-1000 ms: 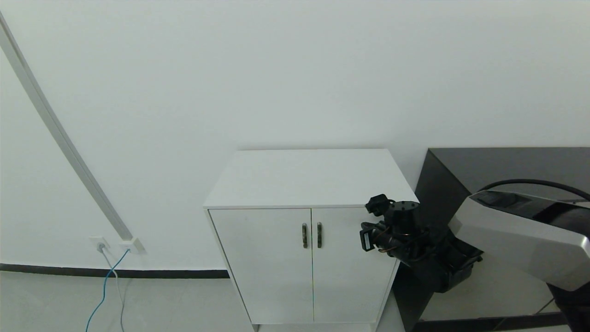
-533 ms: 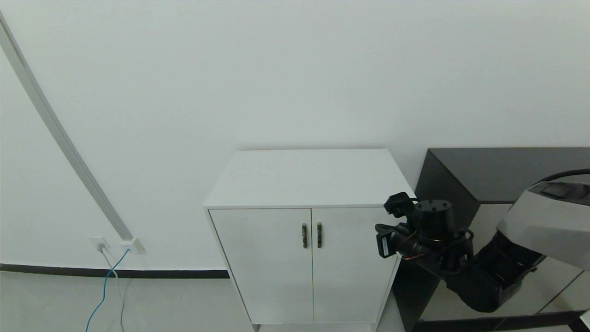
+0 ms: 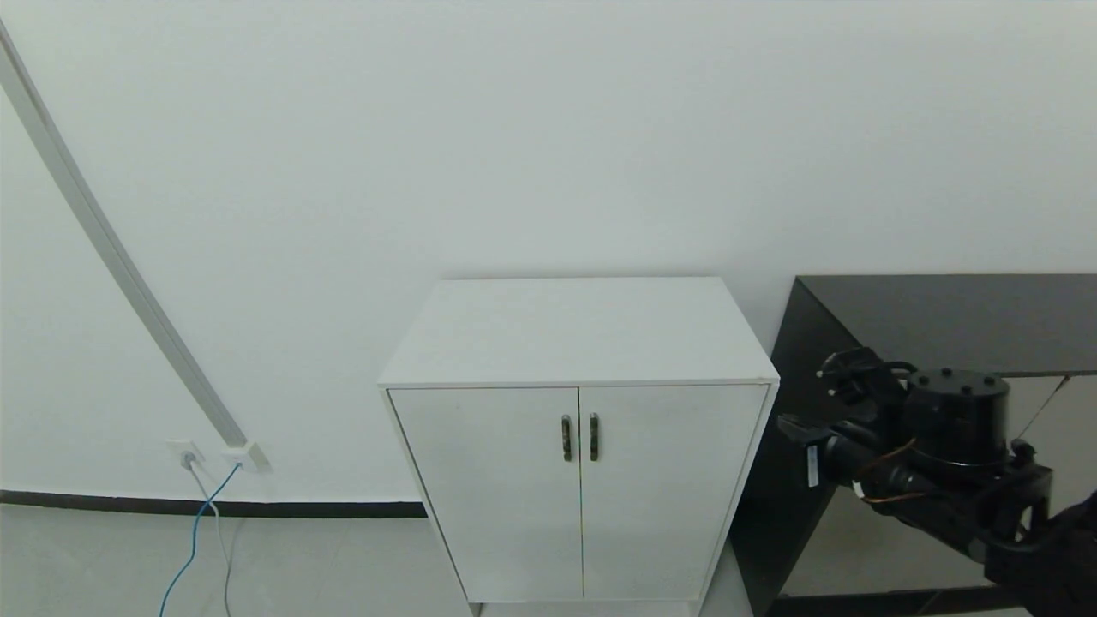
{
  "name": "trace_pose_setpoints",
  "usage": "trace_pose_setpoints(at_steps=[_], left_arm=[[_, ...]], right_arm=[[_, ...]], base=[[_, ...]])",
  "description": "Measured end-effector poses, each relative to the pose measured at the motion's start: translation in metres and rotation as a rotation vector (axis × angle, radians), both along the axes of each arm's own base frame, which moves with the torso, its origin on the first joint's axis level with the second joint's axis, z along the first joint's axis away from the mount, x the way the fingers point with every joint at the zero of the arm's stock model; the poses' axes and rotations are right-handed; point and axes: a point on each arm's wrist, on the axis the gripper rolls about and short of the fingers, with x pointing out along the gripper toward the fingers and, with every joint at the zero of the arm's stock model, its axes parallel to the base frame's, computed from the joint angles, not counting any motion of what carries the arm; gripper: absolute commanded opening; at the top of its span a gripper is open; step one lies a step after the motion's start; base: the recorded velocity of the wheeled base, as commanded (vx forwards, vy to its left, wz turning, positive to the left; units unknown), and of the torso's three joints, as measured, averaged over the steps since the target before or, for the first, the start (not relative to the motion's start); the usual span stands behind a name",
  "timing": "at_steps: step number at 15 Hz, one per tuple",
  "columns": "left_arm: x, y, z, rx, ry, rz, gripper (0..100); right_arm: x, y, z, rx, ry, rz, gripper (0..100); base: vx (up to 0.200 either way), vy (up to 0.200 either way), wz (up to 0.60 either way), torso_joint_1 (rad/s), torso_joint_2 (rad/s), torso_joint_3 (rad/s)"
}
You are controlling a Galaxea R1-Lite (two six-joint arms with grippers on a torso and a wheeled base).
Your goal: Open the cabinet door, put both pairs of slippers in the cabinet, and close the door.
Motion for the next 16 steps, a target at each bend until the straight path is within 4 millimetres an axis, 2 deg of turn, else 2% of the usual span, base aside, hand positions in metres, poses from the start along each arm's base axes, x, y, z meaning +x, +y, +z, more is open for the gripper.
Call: trace_pose_setpoints(at_steps=[3, 8, 16], left_arm=[[0.0, 0.0, 0.0, -0.001, 0.0, 0.0, 0], [0.0, 0.0, 0.0, -0.001, 0.0, 0.0, 0], [0.0, 0.0, 0.0, -0.001, 0.0, 0.001, 0]], right_arm=[[-0.031, -0.025, 0.012, 0.004, -0.021, -0.044, 0], [-0.079, -0.053, 0.018, 0.003, -0.021, -0.093, 0], [-0.145, -0.079, 0.022, -0.019, 0.06, -0.12, 0]], base=[[0.0, 0.0, 0.0, 0.0, 0.0, 0.0], [0.0, 0.0, 0.0, 0.0, 0.0, 0.0], [0.0, 0.0, 0.0, 0.0, 0.0, 0.0]])
